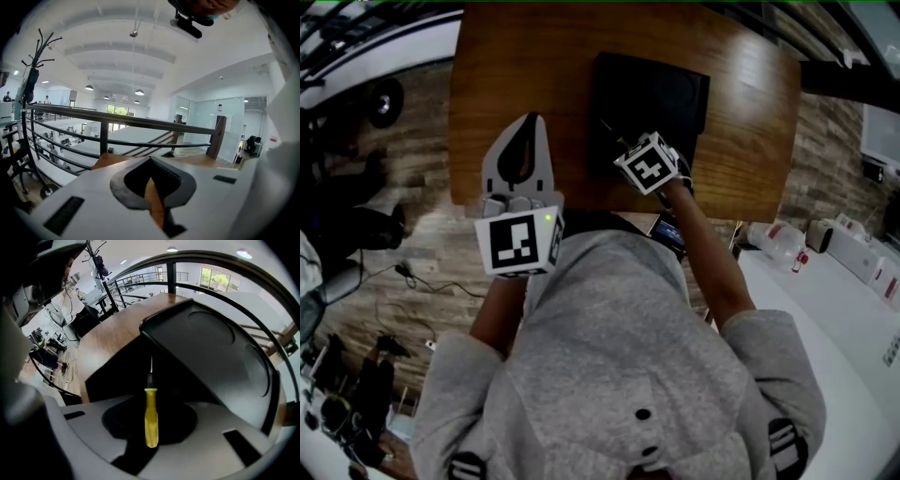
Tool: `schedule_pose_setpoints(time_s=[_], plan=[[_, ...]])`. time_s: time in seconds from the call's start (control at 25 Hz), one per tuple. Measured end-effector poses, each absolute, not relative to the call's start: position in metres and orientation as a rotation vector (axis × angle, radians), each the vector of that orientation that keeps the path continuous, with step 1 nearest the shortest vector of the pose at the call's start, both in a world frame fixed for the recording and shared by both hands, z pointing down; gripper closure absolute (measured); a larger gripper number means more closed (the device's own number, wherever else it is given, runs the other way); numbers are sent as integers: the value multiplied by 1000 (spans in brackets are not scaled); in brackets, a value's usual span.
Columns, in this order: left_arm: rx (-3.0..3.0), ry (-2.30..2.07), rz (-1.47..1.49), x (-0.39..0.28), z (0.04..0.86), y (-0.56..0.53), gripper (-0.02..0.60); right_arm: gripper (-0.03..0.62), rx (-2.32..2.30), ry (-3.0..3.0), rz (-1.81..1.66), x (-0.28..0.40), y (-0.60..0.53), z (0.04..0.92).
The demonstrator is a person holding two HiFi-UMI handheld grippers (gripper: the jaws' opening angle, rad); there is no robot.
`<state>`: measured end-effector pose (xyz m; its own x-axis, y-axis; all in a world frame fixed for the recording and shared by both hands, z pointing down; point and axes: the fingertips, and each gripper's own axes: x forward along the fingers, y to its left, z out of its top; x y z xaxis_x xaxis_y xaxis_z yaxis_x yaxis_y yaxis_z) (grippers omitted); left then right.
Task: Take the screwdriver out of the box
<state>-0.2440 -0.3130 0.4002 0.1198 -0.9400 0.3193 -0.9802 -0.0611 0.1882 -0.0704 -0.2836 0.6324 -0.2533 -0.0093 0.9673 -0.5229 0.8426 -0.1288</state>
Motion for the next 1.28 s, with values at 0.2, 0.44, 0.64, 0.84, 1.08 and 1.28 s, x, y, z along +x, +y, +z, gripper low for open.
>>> schedule_pose_setpoints(time_s=[0.2, 0.44, 0.64, 0.84, 1.08, 1.28], plan=[[2076, -1861, 174, -241, 395, -317, 568, 511, 413, -1836, 506, -73, -287, 620], [2105, -1858, 165, -231, 383, -317, 568, 513, 394, -1867, 480, -67, -284, 609], [2113, -1872, 164, -224, 379, -309, 568, 513, 397, -1907, 458, -61, -279, 598], [2136, -1877, 176, -213, 371, -305, 568, 513, 409, -1965, 441, -59, -281, 586], [2166, -1888, 180, -200, 359, -295, 568, 513, 450, -2065, 447, -56, -279, 561], [2192, -1887, 202, -185, 344, -287, 568, 513, 512, -2187, 502, -50, -282, 527]])
